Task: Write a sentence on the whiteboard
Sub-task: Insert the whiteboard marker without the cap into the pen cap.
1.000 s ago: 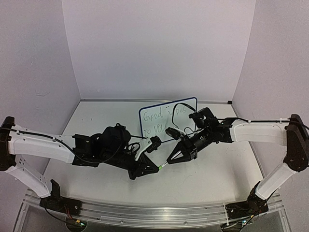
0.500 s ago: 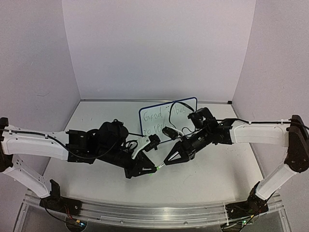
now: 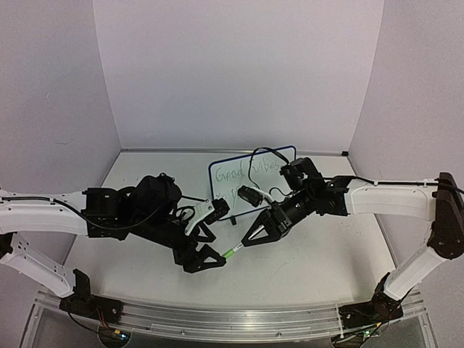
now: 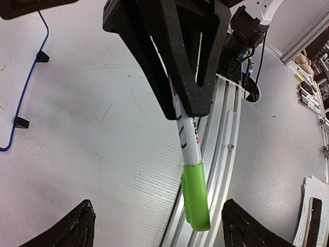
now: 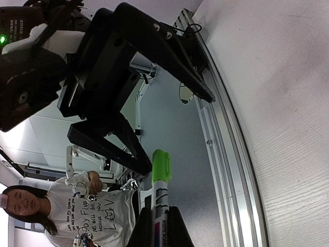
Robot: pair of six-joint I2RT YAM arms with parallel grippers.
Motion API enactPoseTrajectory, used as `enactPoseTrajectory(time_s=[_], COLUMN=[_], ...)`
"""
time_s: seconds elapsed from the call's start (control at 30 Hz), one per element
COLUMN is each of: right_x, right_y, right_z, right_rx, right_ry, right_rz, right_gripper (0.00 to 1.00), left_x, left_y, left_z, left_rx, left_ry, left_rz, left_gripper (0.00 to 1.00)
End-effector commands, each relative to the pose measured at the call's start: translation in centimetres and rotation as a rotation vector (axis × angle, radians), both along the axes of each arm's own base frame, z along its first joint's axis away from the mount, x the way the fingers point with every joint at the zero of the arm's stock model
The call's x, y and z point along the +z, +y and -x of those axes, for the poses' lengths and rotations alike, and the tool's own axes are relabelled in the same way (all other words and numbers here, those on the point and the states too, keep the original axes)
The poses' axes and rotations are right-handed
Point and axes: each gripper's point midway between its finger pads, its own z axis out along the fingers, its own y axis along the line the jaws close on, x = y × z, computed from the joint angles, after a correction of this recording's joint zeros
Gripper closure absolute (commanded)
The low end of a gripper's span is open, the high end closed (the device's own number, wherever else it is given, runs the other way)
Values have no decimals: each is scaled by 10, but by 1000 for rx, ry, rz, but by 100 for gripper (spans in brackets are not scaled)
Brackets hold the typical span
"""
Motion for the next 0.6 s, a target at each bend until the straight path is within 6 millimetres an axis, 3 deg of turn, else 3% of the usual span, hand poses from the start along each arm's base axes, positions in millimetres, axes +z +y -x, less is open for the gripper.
enactPoseTrajectory(time_s=[0.0,0.13,0.5,0.57], right_x=[22,22,17,15], right_y=[6,6,5,5], right_z=[-5,-5,-4,-5], right_rx=[4,4,4,2], right_ry=[-70,-70,-56,-56], right_rz=[-68,-69,-56,-52], right_gripper=[100,100,100,100], left_x=[16,12,12,12], left_y=[-12,-17,-31,-33], left_z=[3,2,4,4], left_rx=[-23,-30,-65,-66], left_ry=[37,39,56,58], left_rz=[41,35,51,54], left_gripper=[15,18,93,100])
